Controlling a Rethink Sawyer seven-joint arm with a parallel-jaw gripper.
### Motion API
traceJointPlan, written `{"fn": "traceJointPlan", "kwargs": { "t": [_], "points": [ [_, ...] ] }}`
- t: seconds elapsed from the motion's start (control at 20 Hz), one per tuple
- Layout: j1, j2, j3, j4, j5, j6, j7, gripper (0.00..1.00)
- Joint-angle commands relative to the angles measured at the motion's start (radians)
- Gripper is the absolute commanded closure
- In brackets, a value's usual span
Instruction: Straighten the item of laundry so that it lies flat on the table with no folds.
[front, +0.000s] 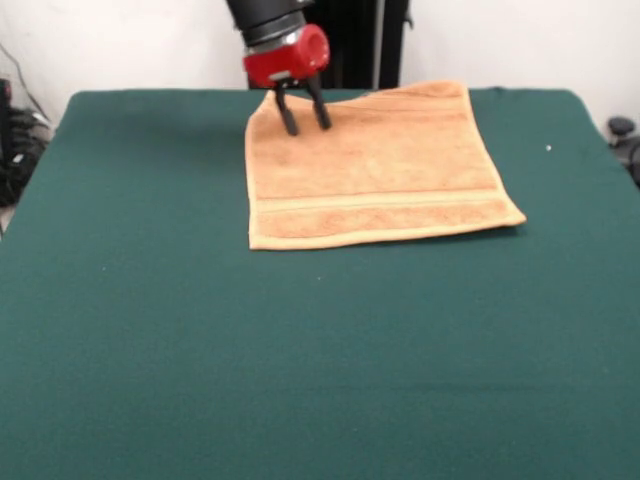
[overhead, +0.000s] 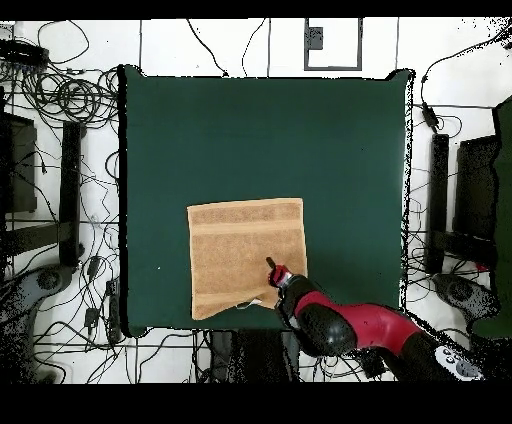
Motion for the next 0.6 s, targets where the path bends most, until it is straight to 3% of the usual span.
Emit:
{"fn": "traceJointPlan", "kwargs": {
  "t": [0.05, 0.3, 0.6],
  "points": [
    [-0.016, 0.05, 0.213, 0.059, 0.076, 0.185, -0.022, 0.0],
    [-0.031, 0.06, 0.227, 0.063, 0.118, 0.279, -0.04, 0.0],
    [-0.053, 0.028, 0.239, 0.168, 0.144, 0.359, -0.066, 0.0]
  ]
}}
